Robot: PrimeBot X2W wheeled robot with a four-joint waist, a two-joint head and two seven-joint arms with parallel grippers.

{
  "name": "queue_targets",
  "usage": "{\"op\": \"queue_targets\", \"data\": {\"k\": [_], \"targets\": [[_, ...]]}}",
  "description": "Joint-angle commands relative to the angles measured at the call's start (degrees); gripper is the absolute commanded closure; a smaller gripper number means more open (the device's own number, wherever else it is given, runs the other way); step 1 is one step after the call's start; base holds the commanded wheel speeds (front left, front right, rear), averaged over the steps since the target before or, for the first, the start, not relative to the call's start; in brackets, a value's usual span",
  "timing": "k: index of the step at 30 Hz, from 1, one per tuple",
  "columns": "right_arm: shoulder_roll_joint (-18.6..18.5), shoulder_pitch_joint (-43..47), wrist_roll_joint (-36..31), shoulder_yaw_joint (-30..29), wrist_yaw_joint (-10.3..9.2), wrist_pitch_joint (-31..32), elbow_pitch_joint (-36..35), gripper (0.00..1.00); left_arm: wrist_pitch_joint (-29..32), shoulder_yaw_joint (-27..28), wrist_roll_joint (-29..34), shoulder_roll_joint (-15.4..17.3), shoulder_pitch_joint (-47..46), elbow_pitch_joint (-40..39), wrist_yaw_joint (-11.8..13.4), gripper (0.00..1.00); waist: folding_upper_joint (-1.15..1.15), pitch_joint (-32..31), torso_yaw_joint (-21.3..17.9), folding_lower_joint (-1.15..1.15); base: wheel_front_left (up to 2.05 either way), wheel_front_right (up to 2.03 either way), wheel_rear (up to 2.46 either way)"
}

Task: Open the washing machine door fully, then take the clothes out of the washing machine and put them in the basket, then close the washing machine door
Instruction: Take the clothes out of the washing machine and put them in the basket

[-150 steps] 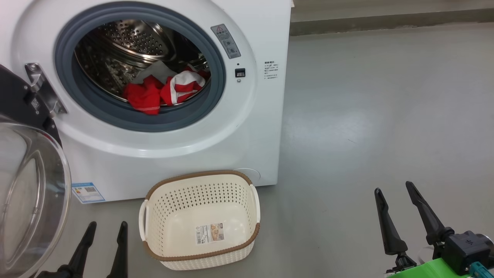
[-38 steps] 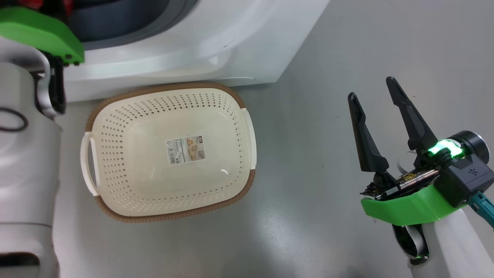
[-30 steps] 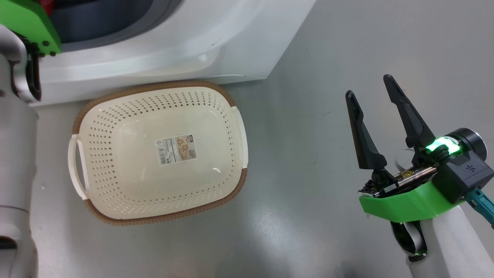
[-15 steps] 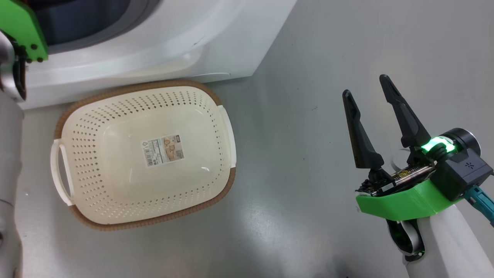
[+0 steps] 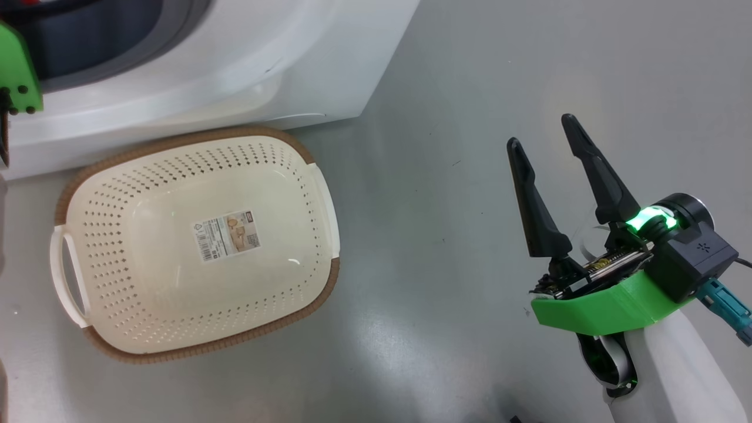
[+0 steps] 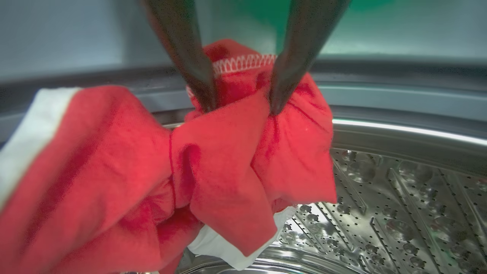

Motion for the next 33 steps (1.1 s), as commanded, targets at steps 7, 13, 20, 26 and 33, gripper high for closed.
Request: {"op": "queue_targets", "data": {"k": [7, 13, 20, 26, 33], "targets": [[0.30, 0.33, 1.27, 1.60, 0.36, -0.37, -0.67, 0.00, -2.64, -0.36, 0.51, 3.63, 0.01, -1.16, 0.00, 1.00, 0.00, -0.53, -0.38, 0.00, 0.00, 0.00, 0.00], [0.31, 0.72, 1.09, 1.28, 0.36, -0.37, -0.39, 0.00, -8.25, 0.09, -1.04, 2.73, 1.93, -2.22, -0.52, 1.00, 0.00, -1.70, 0.67, 0.00, 0.00, 0.00, 0.00], [0.31, 1.65, 0.84, 0.39, 0.36, -0.37, -0.24, 0.00, -16.55, 1.31, -3.07, 2.21, 5.76, -5.04, -1.02, 1.00, 0.00, -3.09, 2.16, 0.00, 0.00, 0.00, 0.00], [0.31, 2.41, 0.13, -0.14, 0.36, -0.37, -0.16, 0.00, -18.23, 3.94, -5.57, 1.37, 11.29, -14.07, -2.27, 1.00, 0.00, -5.24, 3.32, 0.00, 0.00, 0.00, 0.00], [0.31, 3.20, -0.41, -0.42, 0.36, -0.37, 0.04, 0.00, -18.27, 6.08, -5.37, 0.61, 20.16, -26.01, -1.84, 1.00, 0.00, -8.16, 4.34, 0.00, 0.00, 0.00, 0.00]]}}
